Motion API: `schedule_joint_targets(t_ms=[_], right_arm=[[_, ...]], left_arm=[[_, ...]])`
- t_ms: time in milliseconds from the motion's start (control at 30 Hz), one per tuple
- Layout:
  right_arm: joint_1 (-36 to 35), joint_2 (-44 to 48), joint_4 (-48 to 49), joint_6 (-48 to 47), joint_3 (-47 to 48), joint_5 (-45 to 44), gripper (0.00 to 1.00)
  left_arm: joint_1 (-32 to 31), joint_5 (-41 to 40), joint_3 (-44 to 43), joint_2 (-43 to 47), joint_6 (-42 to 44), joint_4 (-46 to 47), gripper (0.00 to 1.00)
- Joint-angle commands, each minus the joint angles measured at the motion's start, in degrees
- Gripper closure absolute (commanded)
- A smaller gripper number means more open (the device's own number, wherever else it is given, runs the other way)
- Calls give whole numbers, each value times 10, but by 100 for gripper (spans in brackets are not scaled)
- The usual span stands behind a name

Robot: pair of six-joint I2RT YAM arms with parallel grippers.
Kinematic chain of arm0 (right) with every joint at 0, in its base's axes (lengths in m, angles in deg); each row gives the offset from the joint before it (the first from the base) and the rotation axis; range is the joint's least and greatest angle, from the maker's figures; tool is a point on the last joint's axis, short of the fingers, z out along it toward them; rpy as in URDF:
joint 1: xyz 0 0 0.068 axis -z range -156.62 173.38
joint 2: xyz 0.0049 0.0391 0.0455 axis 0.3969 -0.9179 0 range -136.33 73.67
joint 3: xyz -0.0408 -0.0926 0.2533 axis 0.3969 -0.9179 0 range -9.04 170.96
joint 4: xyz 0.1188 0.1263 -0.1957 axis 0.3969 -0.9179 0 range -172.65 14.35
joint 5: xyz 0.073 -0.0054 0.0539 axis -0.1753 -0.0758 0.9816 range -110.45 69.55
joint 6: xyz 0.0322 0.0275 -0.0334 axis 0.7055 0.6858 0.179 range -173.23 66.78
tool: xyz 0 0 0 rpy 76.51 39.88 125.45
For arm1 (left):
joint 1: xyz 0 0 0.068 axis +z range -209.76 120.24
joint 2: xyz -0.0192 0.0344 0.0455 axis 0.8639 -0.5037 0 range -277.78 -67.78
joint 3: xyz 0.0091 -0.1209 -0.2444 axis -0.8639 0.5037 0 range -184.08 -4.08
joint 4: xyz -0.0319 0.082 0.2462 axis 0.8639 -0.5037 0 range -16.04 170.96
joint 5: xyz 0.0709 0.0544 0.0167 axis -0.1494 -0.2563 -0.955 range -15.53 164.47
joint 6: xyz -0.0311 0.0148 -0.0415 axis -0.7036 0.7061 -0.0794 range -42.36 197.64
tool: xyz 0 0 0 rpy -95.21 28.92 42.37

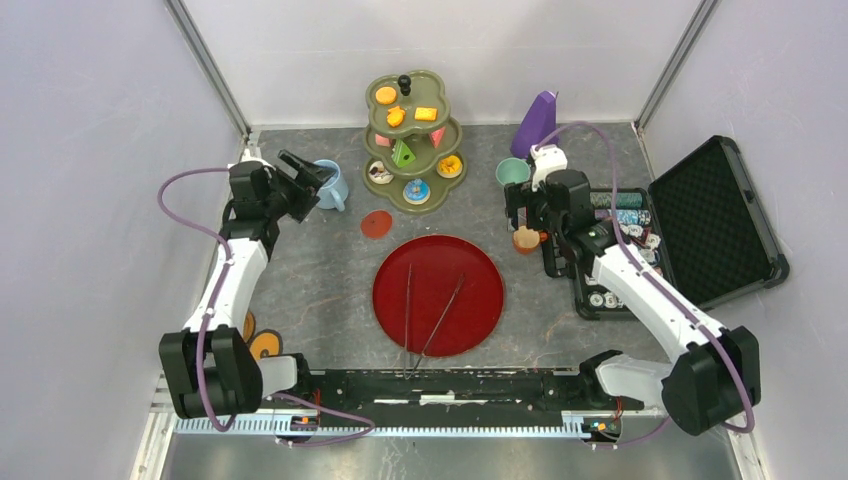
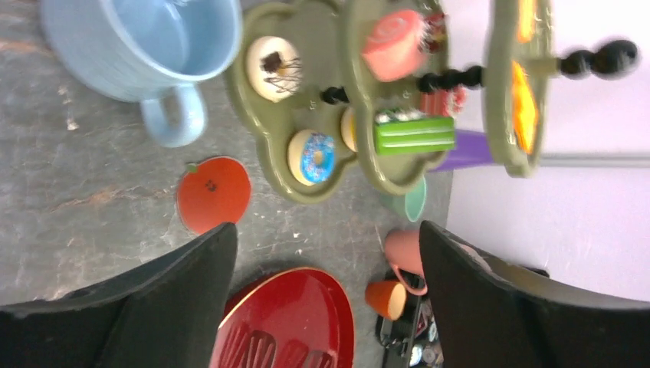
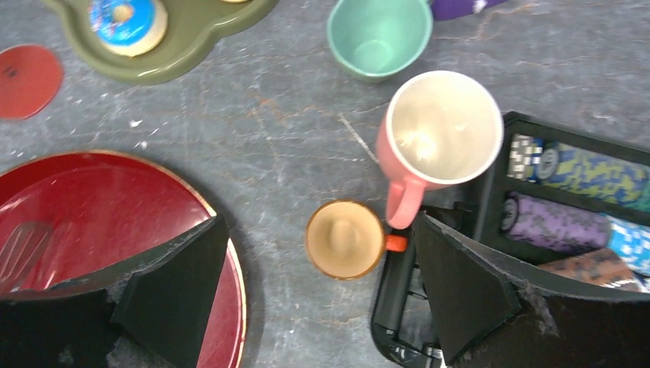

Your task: Serve the afternoon tea

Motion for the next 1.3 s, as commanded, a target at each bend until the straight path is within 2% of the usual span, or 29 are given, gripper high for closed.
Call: schedule_joint_targets(t_ms=[0, 100, 267, 367, 533, 833, 967, 1200, 1267], right_arm=[[1, -35, -22, 5, 65, -107, 2], [22, -71, -48, 30, 106, -135, 2], [93, -113, -47, 44, 131, -69, 5], [125, -144, -45, 33, 145, -28, 16], [154, -214, -83, 20, 194, -24, 22], [165, -290, -59, 5, 191, -1, 40], [165, -309, -60, 11, 198, -5, 59], [165, -287, -43, 31, 173, -35, 98], [165, -267, -44, 35, 172, -48, 100]], left_arm=[[-7, 111, 4, 28, 109, 37, 0], [-17, 139, -1, 34, 159, 41, 0], [-44, 169, -26, 30, 243, -6, 0], [-75, 183, -19, 30, 253, -4, 0], [-102, 194, -16, 32, 248, -4, 0], [-131, 194, -15, 43, 256, -6, 0], [-131, 187, -13, 45, 262, -9, 0], [-130, 193, -5, 40, 267, 7, 0], [-131, 202, 1, 37, 264, 21, 0]])
